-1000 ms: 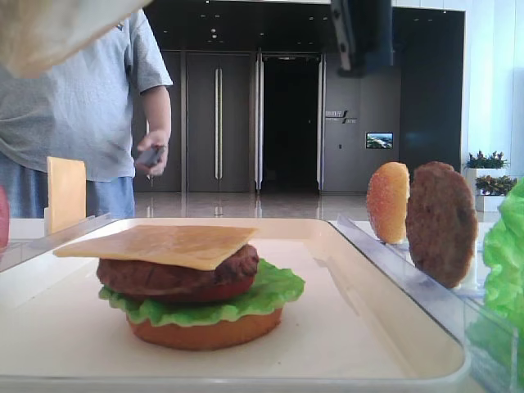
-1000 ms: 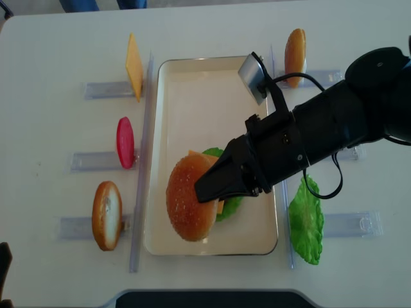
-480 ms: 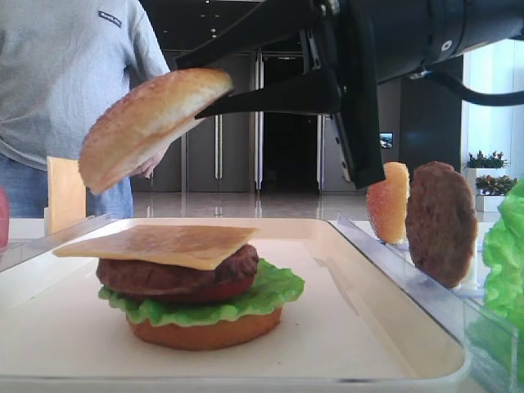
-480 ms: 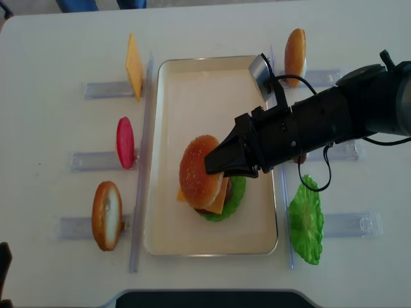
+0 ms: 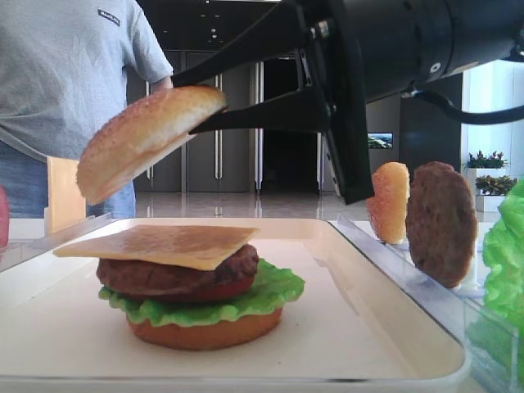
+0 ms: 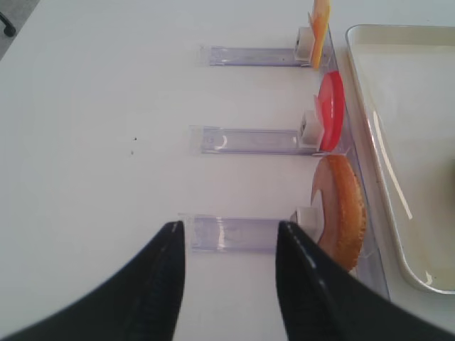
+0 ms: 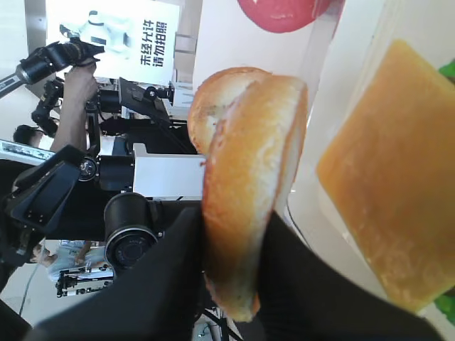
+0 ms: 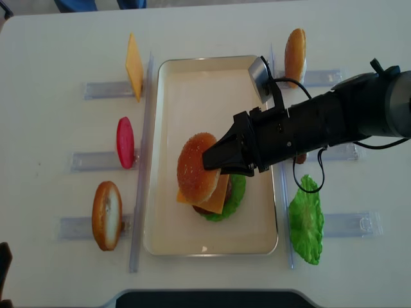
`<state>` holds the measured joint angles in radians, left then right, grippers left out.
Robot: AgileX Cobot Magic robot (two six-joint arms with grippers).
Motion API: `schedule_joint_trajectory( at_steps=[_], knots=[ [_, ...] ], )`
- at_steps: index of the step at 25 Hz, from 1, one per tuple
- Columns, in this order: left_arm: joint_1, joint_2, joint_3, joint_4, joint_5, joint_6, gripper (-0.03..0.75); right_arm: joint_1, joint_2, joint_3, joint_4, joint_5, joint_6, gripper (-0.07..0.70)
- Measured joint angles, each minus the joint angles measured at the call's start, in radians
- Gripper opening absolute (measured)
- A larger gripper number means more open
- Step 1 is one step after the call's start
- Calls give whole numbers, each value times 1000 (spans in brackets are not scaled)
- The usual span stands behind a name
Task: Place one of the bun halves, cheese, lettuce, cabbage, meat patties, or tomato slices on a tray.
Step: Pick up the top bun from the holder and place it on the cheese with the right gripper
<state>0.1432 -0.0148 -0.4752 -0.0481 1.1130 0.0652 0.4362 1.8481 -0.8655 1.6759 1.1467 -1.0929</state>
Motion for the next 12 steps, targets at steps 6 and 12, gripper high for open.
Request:
schedule_joint_trajectory(
  at_steps=[6,12],
  knots=[
    [0,0,0,0,0,0,327,0,55,0,0,-8,-4,199],
    [0,0,0,0,0,0,327,0,67,0,-1,-4,-10,199]
  ],
)
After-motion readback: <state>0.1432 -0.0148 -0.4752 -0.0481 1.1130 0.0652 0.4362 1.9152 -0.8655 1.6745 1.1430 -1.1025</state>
